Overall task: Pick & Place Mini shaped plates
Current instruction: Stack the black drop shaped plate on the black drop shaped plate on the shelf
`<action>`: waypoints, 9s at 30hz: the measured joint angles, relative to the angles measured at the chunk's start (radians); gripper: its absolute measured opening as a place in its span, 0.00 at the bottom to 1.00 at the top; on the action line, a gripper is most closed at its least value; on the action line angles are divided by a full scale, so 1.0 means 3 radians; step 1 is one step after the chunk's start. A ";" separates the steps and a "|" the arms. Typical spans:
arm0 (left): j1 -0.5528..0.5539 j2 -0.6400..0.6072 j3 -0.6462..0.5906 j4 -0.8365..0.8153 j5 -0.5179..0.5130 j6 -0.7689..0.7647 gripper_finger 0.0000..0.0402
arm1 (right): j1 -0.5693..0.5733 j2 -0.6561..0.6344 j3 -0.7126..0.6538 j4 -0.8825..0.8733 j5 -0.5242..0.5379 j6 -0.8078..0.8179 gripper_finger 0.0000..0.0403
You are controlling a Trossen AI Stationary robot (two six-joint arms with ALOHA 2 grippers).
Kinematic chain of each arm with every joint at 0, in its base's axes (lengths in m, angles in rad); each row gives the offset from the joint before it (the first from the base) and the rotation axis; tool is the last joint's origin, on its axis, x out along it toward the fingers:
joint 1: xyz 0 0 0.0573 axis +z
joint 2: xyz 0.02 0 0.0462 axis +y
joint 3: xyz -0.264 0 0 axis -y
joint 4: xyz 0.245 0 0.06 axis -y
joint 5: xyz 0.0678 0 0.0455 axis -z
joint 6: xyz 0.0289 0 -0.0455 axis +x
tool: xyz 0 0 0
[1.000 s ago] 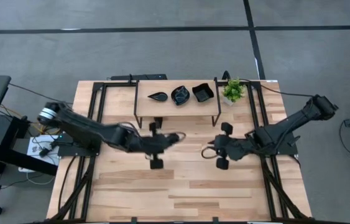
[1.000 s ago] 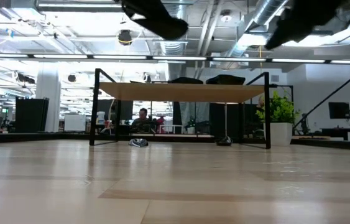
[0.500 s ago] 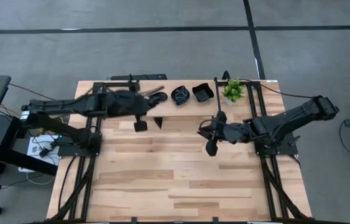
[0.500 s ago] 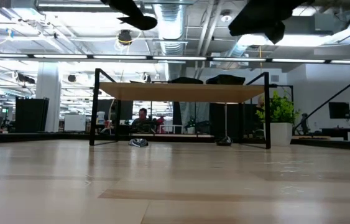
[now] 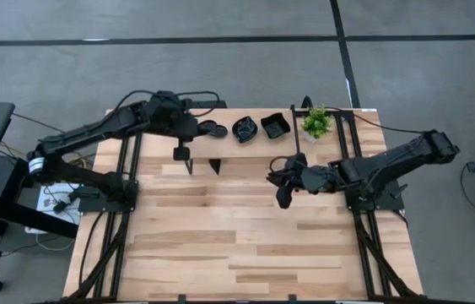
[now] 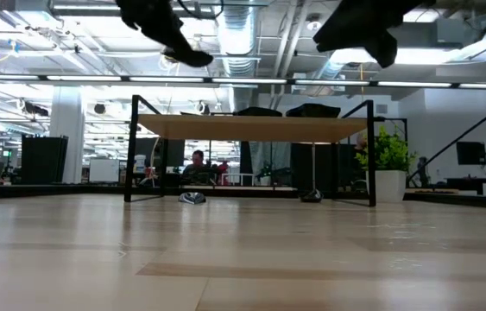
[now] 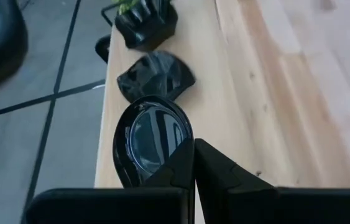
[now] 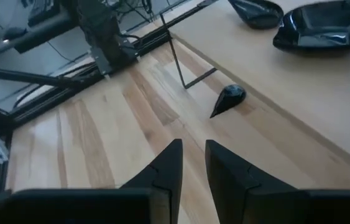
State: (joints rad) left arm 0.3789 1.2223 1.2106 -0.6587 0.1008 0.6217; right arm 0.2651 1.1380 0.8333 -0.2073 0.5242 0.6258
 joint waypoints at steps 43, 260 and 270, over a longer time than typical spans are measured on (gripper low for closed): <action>0.0247 0.0821 0.0000 0.0288 -0.0007 0.0708 0.04 | 0.0003 0.1222 0.0296 0.0356 -0.0010 -0.0012 0.16; 0.0457 0.0923 -0.0493 0.1425 -0.0296 -0.0882 0.10 | -0.0125 0.1224 0.0294 0.0127 -0.0006 0.0074 0.16; 0.0457 0.0870 -0.0495 0.1450 -0.0296 -0.0877 0.10 | -0.0125 0.1224 0.0294 0.0125 -0.0008 0.0090 0.16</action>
State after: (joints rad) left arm 0.5159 1.4834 1.0622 -0.2237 0.0120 0.3587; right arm 0.2276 1.5051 0.9215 -0.1697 0.5217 0.6529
